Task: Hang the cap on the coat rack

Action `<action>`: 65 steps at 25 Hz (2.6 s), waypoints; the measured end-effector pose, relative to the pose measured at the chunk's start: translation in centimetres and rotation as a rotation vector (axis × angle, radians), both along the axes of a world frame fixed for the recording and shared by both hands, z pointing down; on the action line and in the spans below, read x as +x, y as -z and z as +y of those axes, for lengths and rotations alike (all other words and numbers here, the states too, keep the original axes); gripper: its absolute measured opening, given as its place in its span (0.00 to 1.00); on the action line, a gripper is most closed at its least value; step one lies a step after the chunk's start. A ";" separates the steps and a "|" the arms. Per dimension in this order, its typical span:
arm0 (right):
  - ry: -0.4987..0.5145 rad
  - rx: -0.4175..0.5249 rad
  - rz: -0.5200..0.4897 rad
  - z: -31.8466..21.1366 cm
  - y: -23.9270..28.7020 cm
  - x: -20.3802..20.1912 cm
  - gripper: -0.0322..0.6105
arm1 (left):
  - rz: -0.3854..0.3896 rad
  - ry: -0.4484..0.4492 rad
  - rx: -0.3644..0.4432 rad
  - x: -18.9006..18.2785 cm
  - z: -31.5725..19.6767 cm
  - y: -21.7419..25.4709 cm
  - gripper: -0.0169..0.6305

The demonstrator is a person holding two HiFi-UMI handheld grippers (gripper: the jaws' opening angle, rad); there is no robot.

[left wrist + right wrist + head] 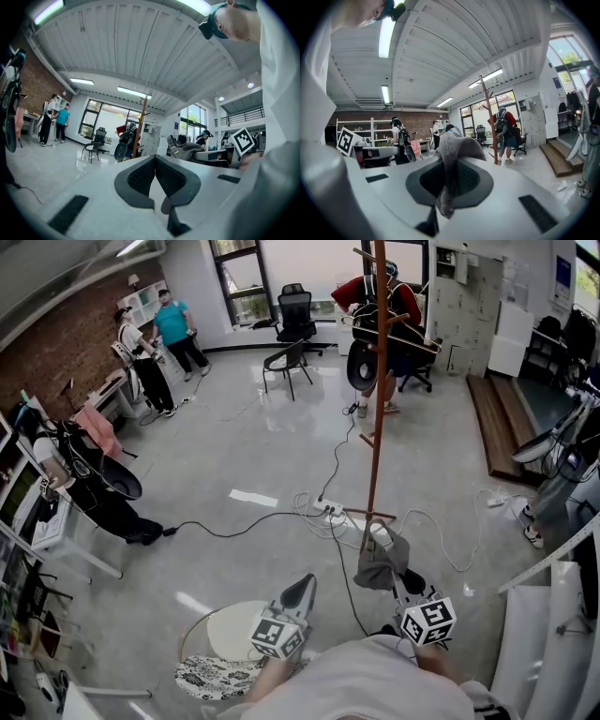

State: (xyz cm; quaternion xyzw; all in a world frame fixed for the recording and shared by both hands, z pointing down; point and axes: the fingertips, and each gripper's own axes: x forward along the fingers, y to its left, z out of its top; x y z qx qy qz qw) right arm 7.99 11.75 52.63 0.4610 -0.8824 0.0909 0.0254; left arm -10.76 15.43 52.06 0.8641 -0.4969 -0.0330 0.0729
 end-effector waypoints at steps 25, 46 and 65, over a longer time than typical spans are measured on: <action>0.091 -0.006 -0.006 -23.0 -0.4 0.3 0.08 | -0.029 0.114 -0.017 -0.5 -20.8 -0.2 0.04; -0.018 0.028 -0.024 -37.5 1.7 -0.6 0.08 | -0.068 0.012 -0.031 -2.4 -36.2 0.3 0.04; -0.119 0.138 0.004 -41.7 6.3 -2.1 0.08 | -0.028 -0.083 -0.030 -3.8 -38.8 -0.7 0.04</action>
